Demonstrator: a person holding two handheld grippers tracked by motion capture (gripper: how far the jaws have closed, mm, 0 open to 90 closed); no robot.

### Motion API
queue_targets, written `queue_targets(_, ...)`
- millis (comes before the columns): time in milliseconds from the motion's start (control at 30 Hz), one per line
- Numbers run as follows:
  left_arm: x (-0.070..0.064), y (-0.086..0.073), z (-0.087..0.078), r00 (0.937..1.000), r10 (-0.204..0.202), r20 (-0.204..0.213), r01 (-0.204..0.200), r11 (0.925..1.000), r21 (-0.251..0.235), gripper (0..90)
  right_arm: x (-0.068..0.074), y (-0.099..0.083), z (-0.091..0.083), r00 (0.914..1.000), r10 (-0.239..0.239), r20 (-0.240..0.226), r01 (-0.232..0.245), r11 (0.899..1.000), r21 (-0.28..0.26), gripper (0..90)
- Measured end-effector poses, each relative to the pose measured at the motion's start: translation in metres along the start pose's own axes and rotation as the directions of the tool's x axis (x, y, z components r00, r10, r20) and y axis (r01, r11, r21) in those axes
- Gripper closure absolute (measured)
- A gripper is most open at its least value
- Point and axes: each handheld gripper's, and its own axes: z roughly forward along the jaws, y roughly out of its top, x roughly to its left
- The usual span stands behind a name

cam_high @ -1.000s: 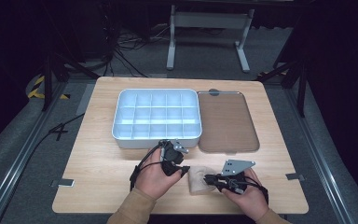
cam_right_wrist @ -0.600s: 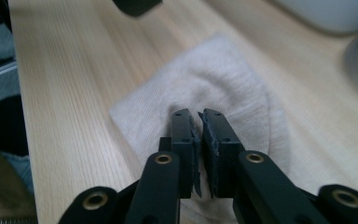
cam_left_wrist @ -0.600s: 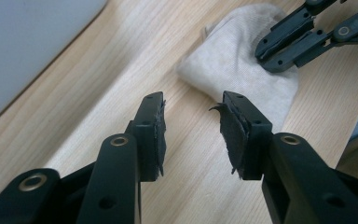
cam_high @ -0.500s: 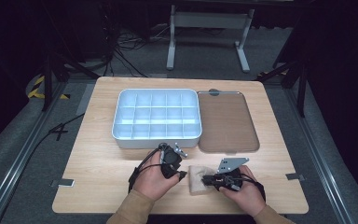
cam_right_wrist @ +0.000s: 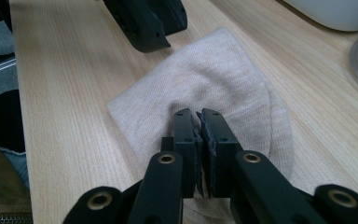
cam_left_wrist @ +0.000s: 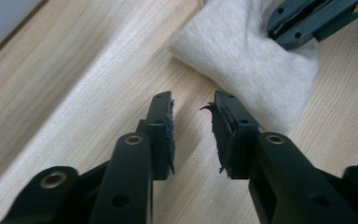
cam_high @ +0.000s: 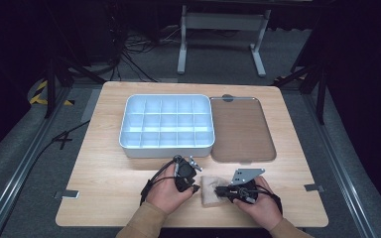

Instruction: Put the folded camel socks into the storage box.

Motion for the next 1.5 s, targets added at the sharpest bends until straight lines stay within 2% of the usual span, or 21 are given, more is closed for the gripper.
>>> queue_targets(67,-0.002,0.001,0.002,0.9999,0.013,-0.004,-0.013,0.9999,0.005,72.4,0.0,0.0,0.0,1.0,-0.002,0.005,0.002,1.0,-0.001,85.4)
queue_targets(133,-0.002,0.001,0.004,0.9993,0.035,-0.009,-0.035,0.9989,0.03,72.6,0.0,0.0,0.0,1.0,0.0,0.002,0.0,1.0,-0.002,85.4)
queue_targets(233,-0.004,0.002,0.007,0.9989,0.045,-0.014,-0.044,0.9976,0.053,75.1,0.0,0.0,0.0,1.0,0.004,-0.001,-0.004,1.0,-0.004,85.4)
queue_targets(333,-0.005,0.003,0.008,0.9984,0.053,-0.022,-0.052,0.9969,0.059,77.6,0.0,0.0,0.0,1.0,0.002,-0.001,-0.002,1.0,-0.004,85.4)
queue_targets(433,-0.01,0.005,0.01,0.9958,0.089,-0.021,-0.088,0.9944,0.058,78.7,0.0,-0.001,0.0,1.0,-0.001,0.003,0.001,1.0,-0.005,85.4)
queue_targets(467,-0.012,0.006,0.011,0.995,0.099,-0.009,-0.098,0.9935,0.058,79.1,0.0,-0.001,0.0,1.0,-0.002,0.004,0.002,1.0,-0.005,85.5)
queue_targets(500,-0.013,0.007,0.011,0.9936,0.113,-0.007,-0.112,0.9912,0.071,79.5,0.001,0.0,0.0,1.0,-0.002,0.006,0.002,1.0,-0.004,85.5)
queue_targets(600,-0.016,0.009,0.012,0.9915,0.128,-0.021,-0.127,0.9895,0.07,80.0,0.001,-0.001,0.0,1.0,-0.004,0.007,0.004,1.0,-0.007,85.5)
queue_targets(700,-0.017,0.01,0.013,0.9901,0.138,-0.027,-0.136,0.9886,0.064,79.8,0.001,-0.001,0.0,1.0,-0.004,0.008,0.004,1.0,-0.01,85.5)
queue_targets(733,-0.018,0.01,0.013,0.9873,0.155,-0.036,-0.153,0.9868,0.054,78.4,0.001,-0.001,0.0,1.0,-0.003,0.008,0.003,1.0,-0.01,85.5)
queue_targets(867,-0.021,0.013,0.009,0.985,0.171,-0.02,-0.172,0.9851,-0.014,75.9,0.002,-0.002,0.0,0.9999,-0.009,0.011,0.009,1.0,-0.011,85.6)
queue_targets(967,-0.024,0.015,0.007,0.983,0.182,-0.022,-0.183,0.983,-0.019,75.3,0.002,-0.002,0.0,0.9998,-0.013,0.015,0.014,1.0,-0.012,85.8)
queue_targets(1000,-0.025,0.015,0.007,0.98,0.198,-0.019,-0.199,0.9795,-0.032,75.1,0.002,-0.002,0.0,0.9998,-0.014,0.015,0.014,1.0,-0.013,85.8)
queue_targets(1067,-0.026,0.016,0.007,0.9801,0.198,-0.019,-0.198,0.9792,-0.042,74.0,0.003,-0.002,0.0,0.9998,-0.014,0.016,0.014,1.0,-0.014,85.9)
queue_targets(1133,-0.029,0.017,0.005,0.9764,0.215,-0.02,-0.216,0.9745,-0.061,73.4,0.003,-0.002,0.0,0.9997,-0.016,0.019,0.016,1.0,-0.013,85.9)
queue_targets(1200,-0.032,0.018,0.003,0.9695,0.244,-0.02,-0.245,0.9664,-0.078,73.1,0.004,-0.002,0.0,0.9996,-0.018,0.022,0.018,1.0,-0.014,85.9)
queue_targets(1233,-0.034,0.019,0.003,0.9697,0.244,-0.019,-0.244,0.9662,-0.083,73.0,0.004,-0.002,0.0,0.9996,-0.016,0.022,0.016,1.0,-0.014,85.9)
queue_targets(1300,-0.036,0.02,0.003,0.9655,0.26,-0.02,-0.26,0.9621,-0.082,72.6,0.004,-0.002,0.0,0.9996,-0.017,0.024,0.017,1.0,-0.016,85.9)
queue_targets(1500,-0.035,0.021,0.004,0.9656,0.259,-0.022,-0.26,0.9629,-0.072,71.5,0.005,0.0,0.0,0.9994,-0.024,0.026,0.024,1.0,0.0,86.0)
